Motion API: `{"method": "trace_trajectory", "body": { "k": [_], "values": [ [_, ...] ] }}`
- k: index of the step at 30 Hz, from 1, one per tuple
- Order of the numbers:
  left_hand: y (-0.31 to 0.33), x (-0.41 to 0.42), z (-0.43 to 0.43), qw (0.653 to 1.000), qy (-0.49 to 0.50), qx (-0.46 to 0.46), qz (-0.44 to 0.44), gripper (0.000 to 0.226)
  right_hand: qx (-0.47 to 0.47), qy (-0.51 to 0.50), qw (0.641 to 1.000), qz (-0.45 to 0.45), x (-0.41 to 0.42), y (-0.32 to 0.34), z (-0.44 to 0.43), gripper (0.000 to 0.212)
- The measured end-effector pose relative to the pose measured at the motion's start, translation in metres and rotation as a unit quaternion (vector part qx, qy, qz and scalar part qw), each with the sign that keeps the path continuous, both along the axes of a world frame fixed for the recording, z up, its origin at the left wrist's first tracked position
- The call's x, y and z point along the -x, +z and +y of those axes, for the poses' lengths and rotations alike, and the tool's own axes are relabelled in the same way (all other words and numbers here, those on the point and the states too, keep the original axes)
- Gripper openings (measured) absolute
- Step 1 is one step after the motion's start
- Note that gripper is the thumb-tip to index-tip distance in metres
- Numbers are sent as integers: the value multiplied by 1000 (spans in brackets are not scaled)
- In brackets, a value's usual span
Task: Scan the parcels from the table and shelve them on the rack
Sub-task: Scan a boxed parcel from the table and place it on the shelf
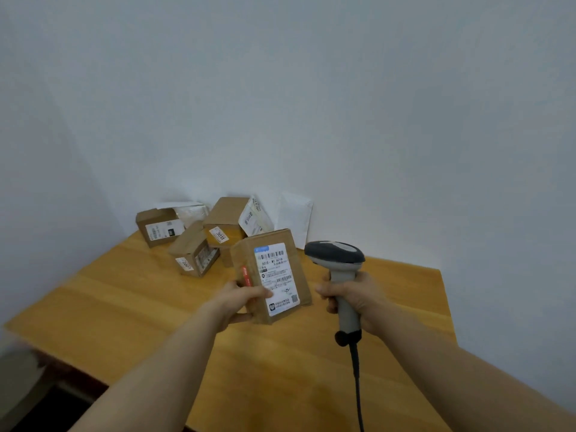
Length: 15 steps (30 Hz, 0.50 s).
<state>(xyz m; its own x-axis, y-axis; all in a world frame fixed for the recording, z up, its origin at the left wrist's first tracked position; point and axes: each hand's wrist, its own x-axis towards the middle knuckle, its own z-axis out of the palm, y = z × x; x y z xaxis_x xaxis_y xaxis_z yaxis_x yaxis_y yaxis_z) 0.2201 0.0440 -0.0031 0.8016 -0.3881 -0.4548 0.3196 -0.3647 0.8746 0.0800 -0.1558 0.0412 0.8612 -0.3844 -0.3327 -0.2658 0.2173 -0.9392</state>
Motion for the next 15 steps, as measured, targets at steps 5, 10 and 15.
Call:
{"method": "trace_trajectory", "body": {
  "k": [5,10,15],
  "values": [
    [1,24,43,997,9,66,47,50,23,-35,999,7,-3,-7,30,26],
    [10,43,90,993,13,106,57,50,62,26,998,5,-1,-5,75,26],
    [22,73,162,989,61,130,48,56,41,73,996,-22,0,-1,140,34]
  ]
}}
